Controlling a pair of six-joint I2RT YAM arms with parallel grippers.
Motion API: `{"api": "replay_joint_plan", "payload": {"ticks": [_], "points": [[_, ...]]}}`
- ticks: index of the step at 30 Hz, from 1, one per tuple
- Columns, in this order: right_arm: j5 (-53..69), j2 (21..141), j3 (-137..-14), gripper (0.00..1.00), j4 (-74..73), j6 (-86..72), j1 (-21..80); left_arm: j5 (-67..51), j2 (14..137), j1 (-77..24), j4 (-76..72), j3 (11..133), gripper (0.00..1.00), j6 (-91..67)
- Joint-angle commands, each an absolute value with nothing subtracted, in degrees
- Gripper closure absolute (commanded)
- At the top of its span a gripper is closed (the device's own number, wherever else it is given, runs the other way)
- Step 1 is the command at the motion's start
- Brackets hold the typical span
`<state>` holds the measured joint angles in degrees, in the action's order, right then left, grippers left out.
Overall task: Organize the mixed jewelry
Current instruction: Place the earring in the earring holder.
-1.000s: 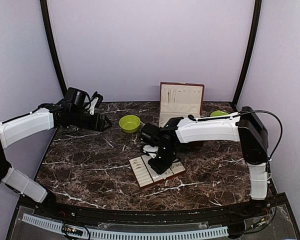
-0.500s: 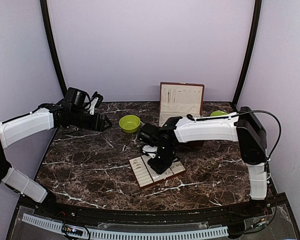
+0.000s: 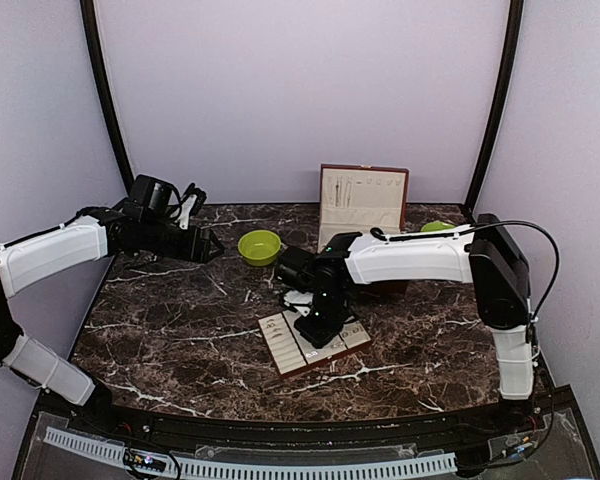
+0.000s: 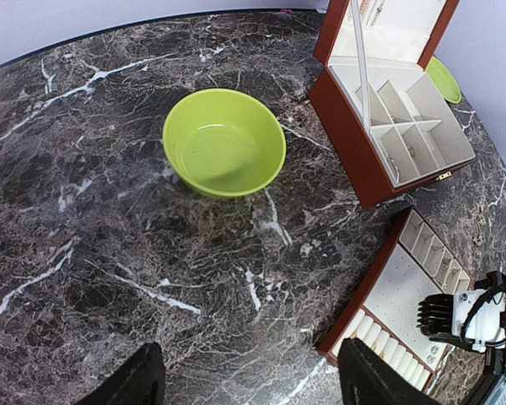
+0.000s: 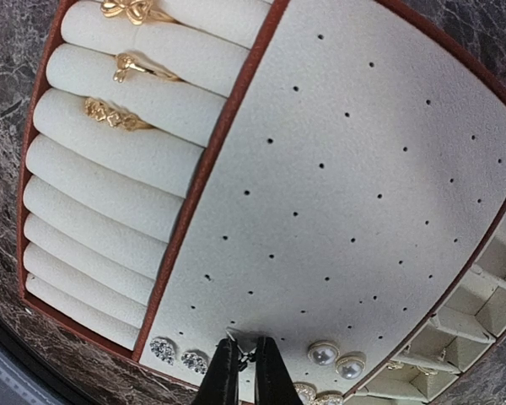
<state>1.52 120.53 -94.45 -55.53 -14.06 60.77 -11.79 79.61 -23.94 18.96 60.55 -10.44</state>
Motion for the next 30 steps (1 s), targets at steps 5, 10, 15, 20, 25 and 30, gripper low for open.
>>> {"api": "replay_joint_plan", "payload": {"ticks": [5, 10, 15, 20, 25, 30], "points": [[0.27, 122.74, -95.80, 0.95, -54.76, -16.17, 61.26, -12.45, 78.31, -23.99, 18.72, 59.76, 0.27, -9.76], [-1.41, 122.98, -96.14, 0.95, -54.75, -17.36, 61.26, -12.42, 78.40, -23.99, 18.81, 59.74, 0.27, -9.76], [-2.17, 123.02, -96.40, 0.95, -54.93, -18.91, 61.16, -12.53, 78.41, -23.99, 18.79, 59.71, 0.27, -9.86], [-2.17, 123.01, -96.42, 0.95, -54.84, -19.79, 61.17, -12.57, 78.43, -23.99, 18.81, 59.62, 0.27, -9.89], [-2.58, 123.21, -96.59, 0.95, -55.01, -20.53, 61.17, -12.81, 78.49, -23.99, 18.81, 59.64, 0.27, -9.84], [-3.02, 123.33, -96.93, 0.95, -55.41, -21.19, 61.08, -12.83, 78.53, -23.99, 18.81, 59.62, 0.27, -9.84]]}}
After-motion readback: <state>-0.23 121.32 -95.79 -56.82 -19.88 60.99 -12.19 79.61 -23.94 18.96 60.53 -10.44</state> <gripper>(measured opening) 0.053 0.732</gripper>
